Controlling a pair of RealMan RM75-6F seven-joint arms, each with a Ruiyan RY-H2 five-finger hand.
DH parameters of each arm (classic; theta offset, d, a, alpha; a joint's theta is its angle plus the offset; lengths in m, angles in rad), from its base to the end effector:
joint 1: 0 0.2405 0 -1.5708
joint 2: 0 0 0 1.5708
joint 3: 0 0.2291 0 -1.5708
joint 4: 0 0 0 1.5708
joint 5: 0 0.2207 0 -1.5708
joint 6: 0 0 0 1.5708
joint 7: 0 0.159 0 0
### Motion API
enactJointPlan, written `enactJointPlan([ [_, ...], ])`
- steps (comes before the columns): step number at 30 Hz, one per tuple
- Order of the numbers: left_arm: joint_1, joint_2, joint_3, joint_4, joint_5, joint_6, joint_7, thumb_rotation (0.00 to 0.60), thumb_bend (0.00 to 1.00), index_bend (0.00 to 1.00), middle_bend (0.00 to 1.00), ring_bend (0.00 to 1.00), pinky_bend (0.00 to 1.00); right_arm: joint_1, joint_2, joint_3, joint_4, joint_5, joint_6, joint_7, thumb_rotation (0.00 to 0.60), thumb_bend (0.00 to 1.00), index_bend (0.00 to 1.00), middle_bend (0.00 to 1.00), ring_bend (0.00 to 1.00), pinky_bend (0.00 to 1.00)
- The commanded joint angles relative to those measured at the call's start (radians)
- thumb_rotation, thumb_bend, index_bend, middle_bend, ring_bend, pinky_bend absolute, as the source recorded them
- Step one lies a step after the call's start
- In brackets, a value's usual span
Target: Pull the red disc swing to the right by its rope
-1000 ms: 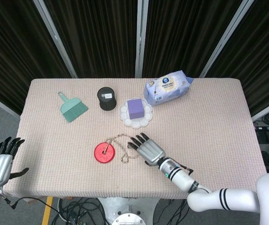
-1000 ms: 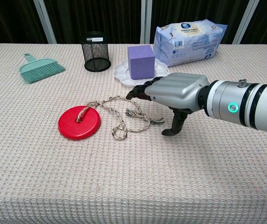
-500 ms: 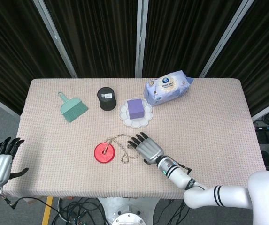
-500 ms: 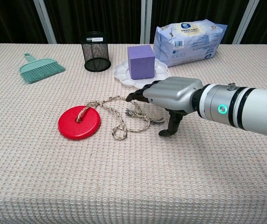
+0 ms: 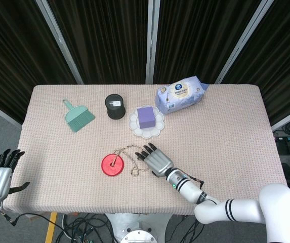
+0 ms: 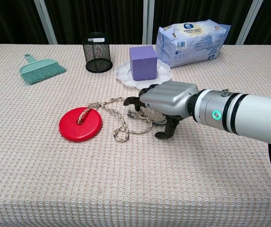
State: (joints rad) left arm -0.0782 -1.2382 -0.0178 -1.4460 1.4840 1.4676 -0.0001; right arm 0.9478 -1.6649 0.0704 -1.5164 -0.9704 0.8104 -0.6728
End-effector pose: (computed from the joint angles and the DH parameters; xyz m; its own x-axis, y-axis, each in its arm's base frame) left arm -0.3190 0.1872 0.1113 0.4370 0.0510 0.8980 0.8986 0.0188 -0.4384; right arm -0.0681 -0.2967 -0.1062 0.7200 -0.2933 0.6290 -0.6271 -0.6632 0.4086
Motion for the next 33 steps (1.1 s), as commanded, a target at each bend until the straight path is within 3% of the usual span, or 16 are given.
enactJointPlan([
  [1, 0.001, 0.000, 0.001, 0.002, 0.001, 0.000, -0.001, 0.600, 0.02, 0.15, 0.12, 0.05, 0.13, -0.005, -0.003, -0.006, 0.003, -0.018, 0.014, 0.011, 0.600, 0.24, 0.13, 0.23, 0.00, 0.00],
  [9, 0.002, -0.001, 0.000, 0.003, -0.001, 0.000, 0.001, 0.600, 0.02, 0.15, 0.12, 0.05, 0.13, -0.018, -0.009, -0.016, 0.013, -0.039, 0.043, 0.020, 0.600, 0.25, 0.25, 0.32, 0.00, 0.00],
  [33, 0.001, -0.009, 0.000, 0.011, -0.004, -0.011, 0.008, 0.600, 0.02, 0.15, 0.12, 0.05, 0.13, -0.058, -0.013, -0.027, 0.023, -0.117, 0.099, 0.049, 0.600, 0.31, 0.44, 0.51, 0.06, 0.00],
])
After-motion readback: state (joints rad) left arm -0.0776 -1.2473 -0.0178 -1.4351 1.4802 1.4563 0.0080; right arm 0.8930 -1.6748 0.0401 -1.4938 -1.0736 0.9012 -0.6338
